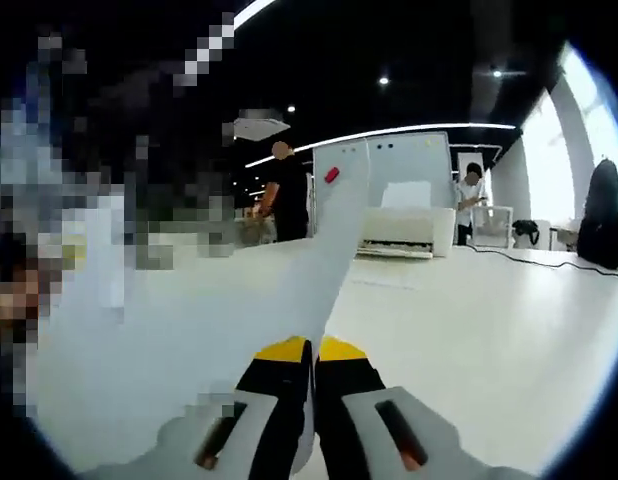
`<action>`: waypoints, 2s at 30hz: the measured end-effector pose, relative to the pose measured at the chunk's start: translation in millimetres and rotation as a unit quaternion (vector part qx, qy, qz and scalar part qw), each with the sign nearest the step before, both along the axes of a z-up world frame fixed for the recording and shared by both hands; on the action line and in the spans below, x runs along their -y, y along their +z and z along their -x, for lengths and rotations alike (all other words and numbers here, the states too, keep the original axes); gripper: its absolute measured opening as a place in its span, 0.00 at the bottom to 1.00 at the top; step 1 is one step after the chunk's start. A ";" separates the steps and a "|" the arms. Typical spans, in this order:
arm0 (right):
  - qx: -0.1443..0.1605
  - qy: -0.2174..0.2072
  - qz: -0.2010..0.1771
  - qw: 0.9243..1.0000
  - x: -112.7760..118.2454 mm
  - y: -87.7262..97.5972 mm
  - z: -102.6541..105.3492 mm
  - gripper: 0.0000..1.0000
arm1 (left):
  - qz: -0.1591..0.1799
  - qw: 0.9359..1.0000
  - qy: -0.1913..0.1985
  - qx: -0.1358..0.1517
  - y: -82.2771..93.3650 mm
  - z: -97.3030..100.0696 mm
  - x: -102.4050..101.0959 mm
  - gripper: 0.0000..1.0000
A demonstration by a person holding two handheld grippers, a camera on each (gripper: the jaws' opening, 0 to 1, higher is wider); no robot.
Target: Organize the stack of printing papers by aligning and flattening the scattered papers on the table
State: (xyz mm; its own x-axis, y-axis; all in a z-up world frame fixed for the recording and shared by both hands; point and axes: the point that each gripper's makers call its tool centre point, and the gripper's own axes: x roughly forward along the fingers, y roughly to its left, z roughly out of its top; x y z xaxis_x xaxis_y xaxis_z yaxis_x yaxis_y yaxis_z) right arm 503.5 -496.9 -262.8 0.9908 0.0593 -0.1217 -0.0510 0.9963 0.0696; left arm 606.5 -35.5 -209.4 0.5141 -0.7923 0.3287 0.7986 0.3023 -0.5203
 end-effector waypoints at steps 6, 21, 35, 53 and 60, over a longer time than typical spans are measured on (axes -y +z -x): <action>0.008 0.000 -0.010 1.000 -4.1 0.0 0.6 0.00 | 0.000 1.000 0.000 0.000 0.0 0.0 -0.1 0.06; 0.035 0.009 -0.039 0.999 -21.3 17.9 6.1 0.00 | 0.001 1.000 -0.001 -0.002 0.2 0.0 0.1 0.06; 0.088 0.057 -0.032 0.994 -64.2 91.8 -5.4 0.00 | 0.003 1.000 -0.002 -0.006 -0.1 -0.6 0.4 0.06; 0.159 0.129 -0.091 0.975 -133.9 161.6 0.8 0.00 | 0.004 1.000 -0.001 -0.005 0.3 -0.6 0.4 0.06; 0.160 0.165 -0.077 0.970 -169.4 173.3 1.1 0.00 | 0.005 1.000 -0.001 -0.005 1.1 0.3 0.2 0.06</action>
